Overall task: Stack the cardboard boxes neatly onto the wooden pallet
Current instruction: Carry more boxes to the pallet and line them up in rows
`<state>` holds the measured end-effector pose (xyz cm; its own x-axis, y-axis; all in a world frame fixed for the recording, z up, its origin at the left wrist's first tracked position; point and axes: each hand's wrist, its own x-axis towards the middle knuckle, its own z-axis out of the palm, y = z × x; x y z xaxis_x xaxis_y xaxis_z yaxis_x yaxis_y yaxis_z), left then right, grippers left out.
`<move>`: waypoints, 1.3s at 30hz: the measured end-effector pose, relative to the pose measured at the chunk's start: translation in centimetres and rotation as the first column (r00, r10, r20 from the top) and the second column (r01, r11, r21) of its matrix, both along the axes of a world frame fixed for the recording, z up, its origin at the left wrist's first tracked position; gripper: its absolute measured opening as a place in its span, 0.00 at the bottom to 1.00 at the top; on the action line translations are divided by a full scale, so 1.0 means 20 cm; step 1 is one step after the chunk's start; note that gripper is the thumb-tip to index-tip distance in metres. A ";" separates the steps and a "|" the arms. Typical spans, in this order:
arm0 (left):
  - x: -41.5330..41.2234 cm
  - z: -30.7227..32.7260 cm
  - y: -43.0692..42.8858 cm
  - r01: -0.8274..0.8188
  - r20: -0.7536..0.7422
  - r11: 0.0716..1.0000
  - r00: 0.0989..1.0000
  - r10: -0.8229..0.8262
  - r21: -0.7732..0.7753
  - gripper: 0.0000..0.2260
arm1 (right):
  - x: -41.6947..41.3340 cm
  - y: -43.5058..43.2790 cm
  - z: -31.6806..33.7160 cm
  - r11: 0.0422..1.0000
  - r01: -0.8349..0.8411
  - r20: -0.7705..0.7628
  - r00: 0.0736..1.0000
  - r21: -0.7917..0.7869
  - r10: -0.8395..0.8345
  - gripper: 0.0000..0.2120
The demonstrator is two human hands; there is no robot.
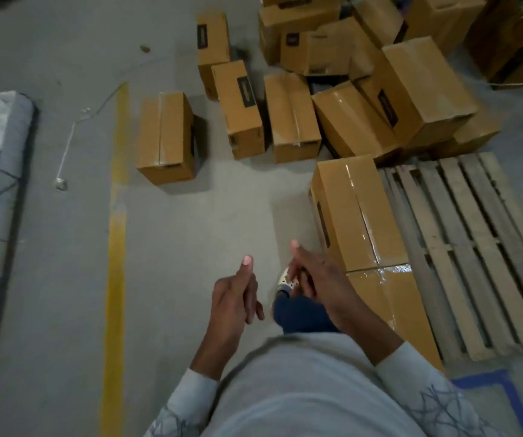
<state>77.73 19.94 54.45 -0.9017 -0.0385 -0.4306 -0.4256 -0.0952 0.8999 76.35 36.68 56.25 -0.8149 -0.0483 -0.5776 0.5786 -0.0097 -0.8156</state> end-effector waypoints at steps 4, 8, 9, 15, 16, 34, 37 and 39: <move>-0.45 0.08 -0.01 -0.037 -0.018 0.999 0.999 0.037 -0.025 0.26 | -0.51 0.04 0.08 0.999 0.018 -0.090 0.996 -0.049 -0.022 0.24; -0.84 0.17 -0.05 0.023 -0.089 0.999 0.996 -0.026 -0.041 0.15 | -0.93 0.06 0.15 0.992 -0.020 -0.114 0.994 -0.123 0.005 0.22; -0.93 0.18 -0.06 0.025 -0.079 0.999 0.997 -0.027 -0.026 0.13 | -1.02 0.07 0.15 0.985 -0.017 -0.099 0.995 -0.170 0.000 0.22; -1.49 0.08 -0.12 -0.068 -0.008 0.997 0.998 0.068 0.042 0.12 | -1.54 0.13 0.05 0.903 0.082 0.042 0.997 -0.421 -0.071 0.20; -1.61 0.05 -0.15 -0.095 -0.001 0.995 0.995 0.095 0.024 0.09 | -1.65 0.15 0.03 0.901 0.118 0.062 0.993 -0.418 -0.101 0.20; -3.88 0.05 0.14 0.510 -0.071 0.827 0.840 -0.538 -0.238 0.03 | -3.22 0.35 -0.03 0.928 0.345 0.019 0.936 0.142 -0.351 0.09; -4.06 0.01 0.30 0.535 -0.070 0.802 0.819 -0.570 -0.267 0.02 | -3.43 0.47 -0.10 0.905 0.405 0.041 0.910 0.130 -0.413 0.09; -4.15 -0.04 0.39 0.543 -0.033 0.803 0.823 -0.566 -0.245 0.02 | -3.57 0.56 -0.14 0.903 0.411 0.041 0.907 0.127 -0.419 0.09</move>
<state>-5.22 27.76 53.67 -0.8345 0.4006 -0.3783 -0.2536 0.3303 0.9092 4.85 47.83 53.47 -0.7068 0.3544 -0.6123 0.5947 -0.1711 -0.7855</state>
